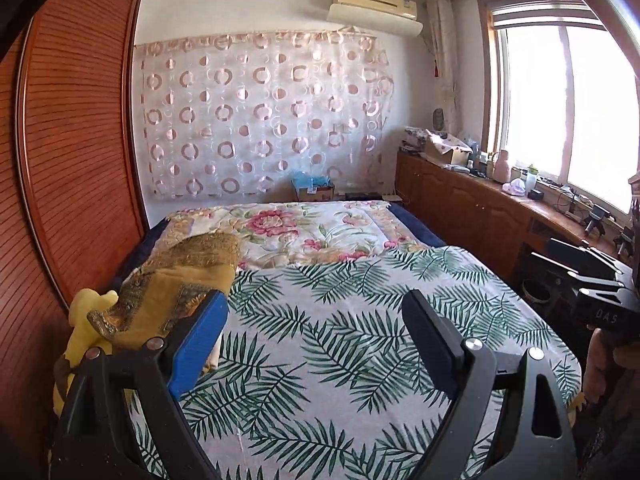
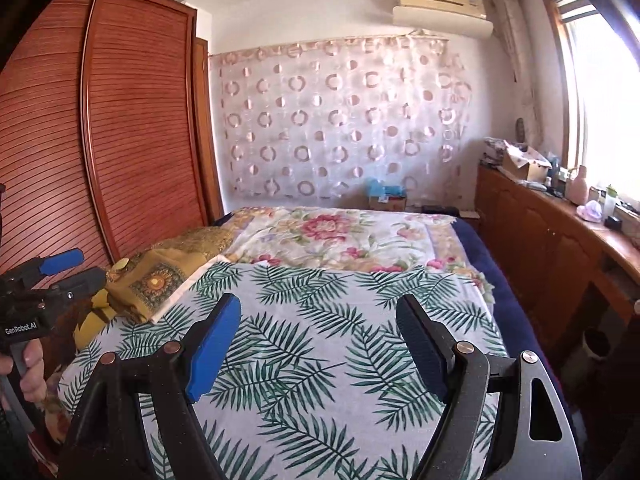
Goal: Fold small clothes
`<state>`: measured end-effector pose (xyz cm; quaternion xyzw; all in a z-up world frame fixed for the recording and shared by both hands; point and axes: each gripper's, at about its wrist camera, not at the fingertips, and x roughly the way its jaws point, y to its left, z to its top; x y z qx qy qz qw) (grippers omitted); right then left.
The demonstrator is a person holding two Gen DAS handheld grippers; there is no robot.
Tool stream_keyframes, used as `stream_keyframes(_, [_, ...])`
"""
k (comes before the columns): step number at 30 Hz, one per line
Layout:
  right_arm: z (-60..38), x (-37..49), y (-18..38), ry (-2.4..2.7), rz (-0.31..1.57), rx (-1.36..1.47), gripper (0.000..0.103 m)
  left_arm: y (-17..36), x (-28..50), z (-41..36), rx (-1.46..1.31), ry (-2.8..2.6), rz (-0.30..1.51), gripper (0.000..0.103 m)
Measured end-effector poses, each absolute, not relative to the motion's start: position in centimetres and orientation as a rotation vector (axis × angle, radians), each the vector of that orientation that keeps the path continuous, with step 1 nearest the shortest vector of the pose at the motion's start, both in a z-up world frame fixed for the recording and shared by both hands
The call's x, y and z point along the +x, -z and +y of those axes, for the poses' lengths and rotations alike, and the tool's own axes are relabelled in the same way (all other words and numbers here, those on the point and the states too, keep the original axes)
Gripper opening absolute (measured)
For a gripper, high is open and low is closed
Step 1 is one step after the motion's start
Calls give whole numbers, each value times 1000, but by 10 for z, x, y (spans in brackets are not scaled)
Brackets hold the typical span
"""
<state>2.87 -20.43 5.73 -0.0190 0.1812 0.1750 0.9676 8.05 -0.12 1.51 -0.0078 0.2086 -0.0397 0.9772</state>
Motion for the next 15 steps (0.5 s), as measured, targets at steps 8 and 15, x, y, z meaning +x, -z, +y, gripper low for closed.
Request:
stream_keyframes(8, [-204, 15, -64, -323, 304, -16, 81, -52, 68, -8, -11, 64, 346, 89])
stream_keyframes(15, [-204, 14, -56, -309, 266, -7, 81, -63, 58, -5, -3, 44, 319, 89])
